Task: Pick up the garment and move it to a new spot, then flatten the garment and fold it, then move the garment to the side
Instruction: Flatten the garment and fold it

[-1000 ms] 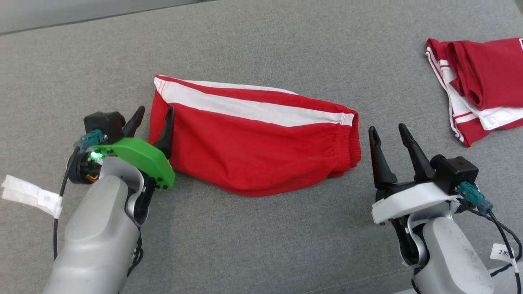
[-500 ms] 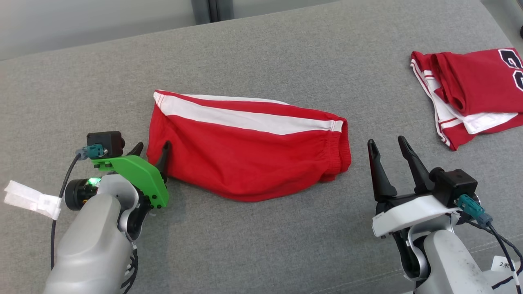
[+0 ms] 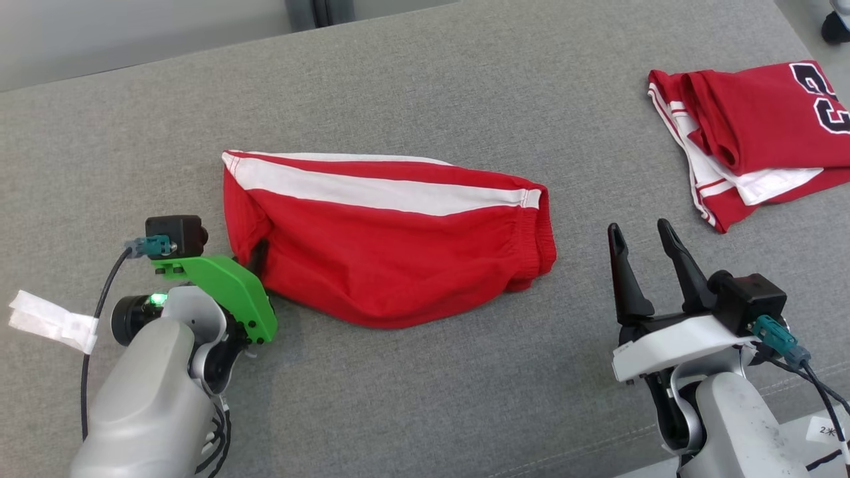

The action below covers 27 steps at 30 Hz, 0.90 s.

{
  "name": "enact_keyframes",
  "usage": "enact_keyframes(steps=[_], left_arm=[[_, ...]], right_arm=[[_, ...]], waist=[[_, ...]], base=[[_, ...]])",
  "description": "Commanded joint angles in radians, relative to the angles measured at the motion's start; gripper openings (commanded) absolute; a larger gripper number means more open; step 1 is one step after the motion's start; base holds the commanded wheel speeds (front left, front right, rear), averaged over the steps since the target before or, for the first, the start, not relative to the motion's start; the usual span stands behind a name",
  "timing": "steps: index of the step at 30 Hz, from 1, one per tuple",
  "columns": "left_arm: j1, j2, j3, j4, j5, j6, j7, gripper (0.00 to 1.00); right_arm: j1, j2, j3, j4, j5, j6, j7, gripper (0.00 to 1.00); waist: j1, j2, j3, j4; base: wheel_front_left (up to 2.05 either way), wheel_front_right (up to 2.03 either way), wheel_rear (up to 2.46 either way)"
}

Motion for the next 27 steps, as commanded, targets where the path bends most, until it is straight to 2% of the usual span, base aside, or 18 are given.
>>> enact_keyframes(steps=[1,11,19,25,27], left_arm=[[0.019,0.011,-0.001,-0.011,-0.006,-0.003,-0.010,0.00],[0.161,0.024,0.021,-0.166,-0.037,0.016,-0.072,0.00],[0.356,0.007,0.035,-0.334,-0.071,0.080,-0.111,0.00],[0.420,-0.018,0.036,-0.382,-0.080,0.117,-0.129,0.00],[0.421,-0.023,0.035,-0.384,-0.067,0.127,-0.147,0.62]], right_arm=[[0.004,-0.002,-0.005,0.002,0.005,-0.001,-0.008,1.00],[0.029,-0.002,-0.047,0.012,-0.016,-0.001,-0.005,1.00],[0.048,-0.002,-0.069,0.005,-0.031,-0.001,0.017,1.00],[0.055,-0.002,-0.064,-0.002,-0.031,-0.001,0.029,1.00],[0.054,-0.002,-0.062,-0.001,-0.031,-0.001,0.033,1.00]], waist=[[0.0000,0.0000,-0.009,0.008],[0.0000,0.0000,-0.070,0.080],[0.0000,0.0000,-0.109,0.128],[0.0000,0.0000,-0.116,0.134],[0.0000,0.0000,-0.116,0.133]], base=[[0.00,0.00,0.00],[0.00,0.00,0.00],[0.00,0.00,0.00],[0.00,0.00,0.00],[0.00,0.00,0.00]])
